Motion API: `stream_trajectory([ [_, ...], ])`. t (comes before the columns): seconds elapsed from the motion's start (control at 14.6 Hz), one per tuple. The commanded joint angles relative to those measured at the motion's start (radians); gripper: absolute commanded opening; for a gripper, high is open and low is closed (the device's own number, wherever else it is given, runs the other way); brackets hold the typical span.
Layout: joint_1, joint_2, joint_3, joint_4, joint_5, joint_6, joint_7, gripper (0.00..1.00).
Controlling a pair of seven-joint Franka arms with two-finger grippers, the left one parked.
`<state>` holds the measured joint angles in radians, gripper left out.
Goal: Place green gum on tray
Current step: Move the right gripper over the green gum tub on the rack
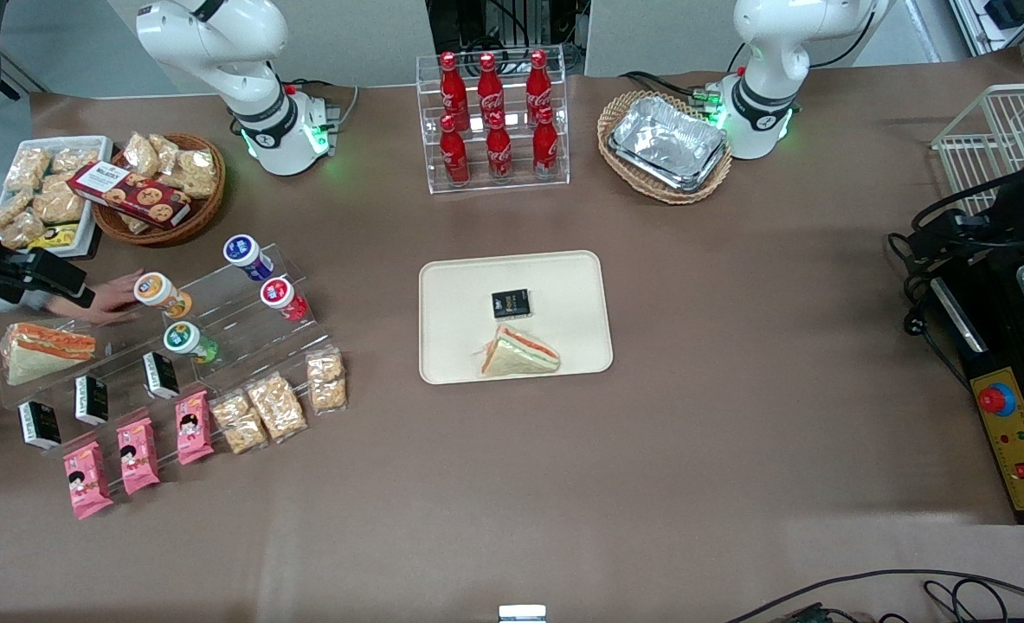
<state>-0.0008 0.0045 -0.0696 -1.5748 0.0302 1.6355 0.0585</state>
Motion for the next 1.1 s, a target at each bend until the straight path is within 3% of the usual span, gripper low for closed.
stream_trajectory([
  [0.0,0.001,-0.014,0.002,-0.008,0.016,0.001,-0.011,1.0],
  [0.41,-0.008,-0.02,-0.006,-0.017,0.016,-0.013,-0.063,1.0],
  [0.82,-0.071,-0.11,-0.029,-0.146,0.002,-0.008,-0.339,1.0],
  [1.03,-0.084,-0.164,-0.03,-0.215,0.001,0.004,-0.368,1.0],
])
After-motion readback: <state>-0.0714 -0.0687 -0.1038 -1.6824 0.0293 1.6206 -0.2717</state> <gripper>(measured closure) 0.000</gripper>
